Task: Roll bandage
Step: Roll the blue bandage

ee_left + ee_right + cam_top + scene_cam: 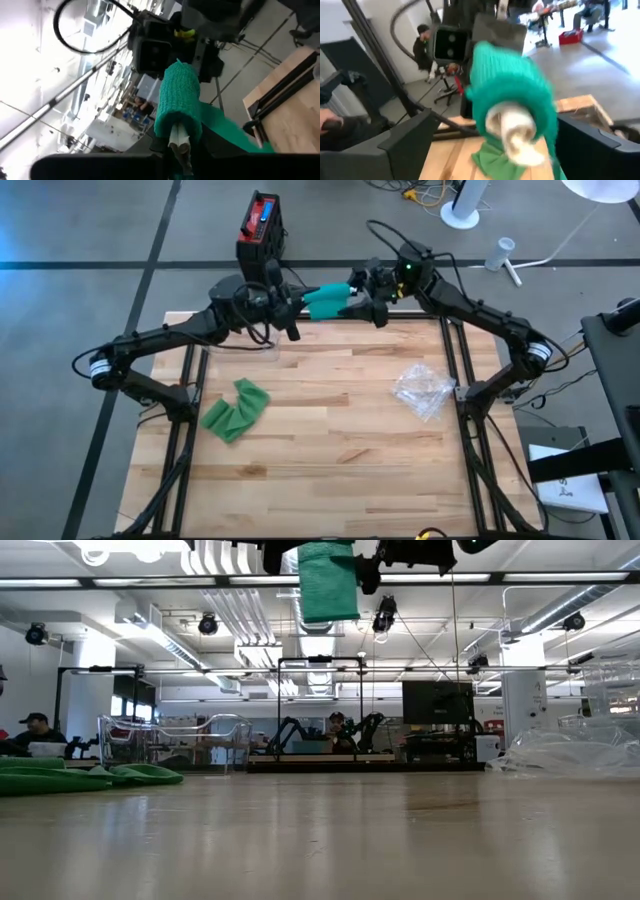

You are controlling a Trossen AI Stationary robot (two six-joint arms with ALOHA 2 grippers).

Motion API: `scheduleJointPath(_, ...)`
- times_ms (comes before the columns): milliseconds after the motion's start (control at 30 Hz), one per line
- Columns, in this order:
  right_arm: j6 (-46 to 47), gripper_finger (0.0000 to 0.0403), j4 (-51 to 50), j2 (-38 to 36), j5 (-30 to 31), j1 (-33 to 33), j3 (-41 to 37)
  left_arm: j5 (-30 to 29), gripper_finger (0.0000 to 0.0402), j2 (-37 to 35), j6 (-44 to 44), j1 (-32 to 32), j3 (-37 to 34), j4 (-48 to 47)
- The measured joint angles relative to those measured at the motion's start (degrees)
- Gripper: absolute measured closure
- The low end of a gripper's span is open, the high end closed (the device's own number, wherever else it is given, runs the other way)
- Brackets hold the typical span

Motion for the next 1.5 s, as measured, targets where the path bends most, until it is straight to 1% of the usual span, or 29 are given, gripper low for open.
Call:
scheduleJointPath(233,1.98,0.0041,-1.24,-0.25,0.3,-0.97,-0.04,0.55,0.0372,-0.02,6.16,0.0,0.0,0.02)
scheduleJointPath(400,9.7,0.0041,3.41,-0.33,0.84,-1.09,-0.04,1.56,0.0377,-0.02,8.78,0.0,0.0,0.02)
scheduleJointPath(500,13.85,0.0041,5.46,-0.37,3.61,-1.04,-0.04,1.64,0.0371,0.34,11.4,0.0,0.0,0.17)
scheduleJointPath(567,14.99,0.0041,5.72,-0.35,5.71,-1.06,-0.04,1.64,0.0369,0.68,13.03,0.0,0.0,-0.01)
scheduleJointPath(633,16.3,0.0041,6.78,-0.31,6.27,-1.09,-0.04,1.65,0.037,1.17,13.89,0.0,0.0,0.05)
scheduleJointPath(800,18.8,0.0041,7.89,-0.31,4.78,-0.23,-0.04,1.42,0.0376,1.49,15.42,0.07,0.0,0.33)
scheduleJointPath(967,20.24,0.0043,7.69,-0.31,4.08,0.54,-0.02,1.02,0.0368,1.46,16.02,0.14,0.0,1.65)
scheduleJointPath(1067,20.95,0.0047,7.71,-0.31,3.65,0.82,-0.02,0.9,0.0369,1.48,16.23,0.2,0.0,1.84)
scheduleJointPath(1267,22.88,0.0064,7.7,-0.28,3.76,1.08,-0.02,-0.59,0.0373,1.75,18.78,0.33,0.0,1.51)
scheduleJointPath(1367,23.81,0.0082,7.68,-0.26,3.94,1.08,-0.02,-0.63,0.0366,1.75,19.06,0.37,0.0,1.44)
scheduleJointPath(1500,24.73,0.0113,7.67,-0.26,4.4,1.08,-0.02,-0.63,0.0367,1.75,19.75,0.51,0.0,1.47)
